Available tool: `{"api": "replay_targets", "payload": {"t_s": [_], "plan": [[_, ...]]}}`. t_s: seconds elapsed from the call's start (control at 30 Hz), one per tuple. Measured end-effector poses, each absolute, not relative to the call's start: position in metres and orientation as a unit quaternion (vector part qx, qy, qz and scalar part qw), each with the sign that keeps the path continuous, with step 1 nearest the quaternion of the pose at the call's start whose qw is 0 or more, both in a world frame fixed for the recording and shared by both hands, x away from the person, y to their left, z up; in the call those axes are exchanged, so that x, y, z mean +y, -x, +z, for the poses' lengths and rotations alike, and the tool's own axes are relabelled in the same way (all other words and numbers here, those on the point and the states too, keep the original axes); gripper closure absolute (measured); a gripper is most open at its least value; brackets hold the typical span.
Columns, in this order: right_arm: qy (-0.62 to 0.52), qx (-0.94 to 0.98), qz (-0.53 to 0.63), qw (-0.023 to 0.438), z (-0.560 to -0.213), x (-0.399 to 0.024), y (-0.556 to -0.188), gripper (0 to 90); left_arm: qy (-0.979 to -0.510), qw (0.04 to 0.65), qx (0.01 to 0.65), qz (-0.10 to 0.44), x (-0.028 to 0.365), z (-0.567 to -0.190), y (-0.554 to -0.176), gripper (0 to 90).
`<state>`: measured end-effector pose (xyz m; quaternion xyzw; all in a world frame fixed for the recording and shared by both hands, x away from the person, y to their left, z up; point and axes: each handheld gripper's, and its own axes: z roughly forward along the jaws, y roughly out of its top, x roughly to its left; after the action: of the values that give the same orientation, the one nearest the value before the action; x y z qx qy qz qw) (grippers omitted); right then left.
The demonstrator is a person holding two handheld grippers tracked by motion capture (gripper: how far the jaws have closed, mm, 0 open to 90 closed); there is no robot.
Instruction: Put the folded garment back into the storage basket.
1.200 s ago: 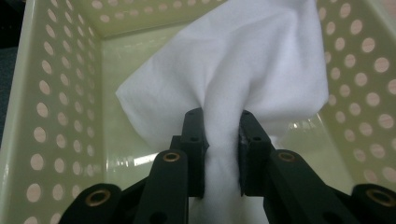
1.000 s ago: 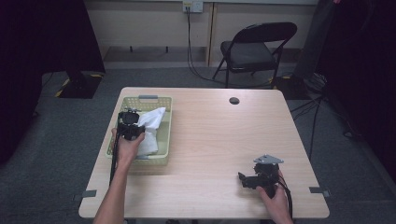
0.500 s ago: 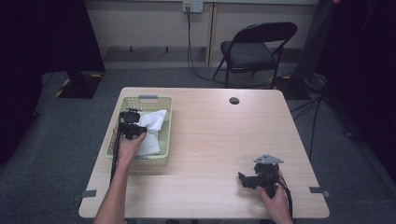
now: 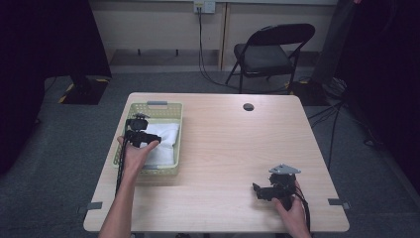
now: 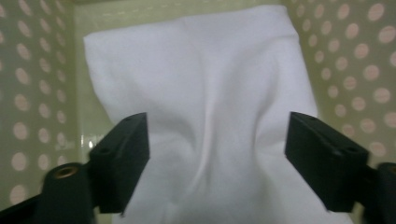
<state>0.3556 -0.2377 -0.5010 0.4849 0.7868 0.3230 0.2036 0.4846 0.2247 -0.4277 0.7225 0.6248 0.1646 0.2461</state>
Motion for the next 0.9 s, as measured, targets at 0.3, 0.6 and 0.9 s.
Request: {"api": "replay_targets", "payload": {"t_s": [0.3,0.6,0.9], "plan": [[-0.484,0.788,0.323,0.203,-0.5009,-0.2375,-0.356,0.0,-0.71,0.244,0.632,0.195,0.2247,-0.4254,-0.4813,6.3],[-0.484,0.788,0.323,0.203,-0.5009,-0.2375,-0.356,0.0,-0.695,0.237,0.644,0.216,0.2238,-0.4243,-0.4797,7.5],[-0.484,0.788,0.323,0.203,-0.5009,-0.2375,-0.356,0.0,-0.677,0.228,0.657,0.24,0.2185,-0.4221,-0.4743,8.3]]}}
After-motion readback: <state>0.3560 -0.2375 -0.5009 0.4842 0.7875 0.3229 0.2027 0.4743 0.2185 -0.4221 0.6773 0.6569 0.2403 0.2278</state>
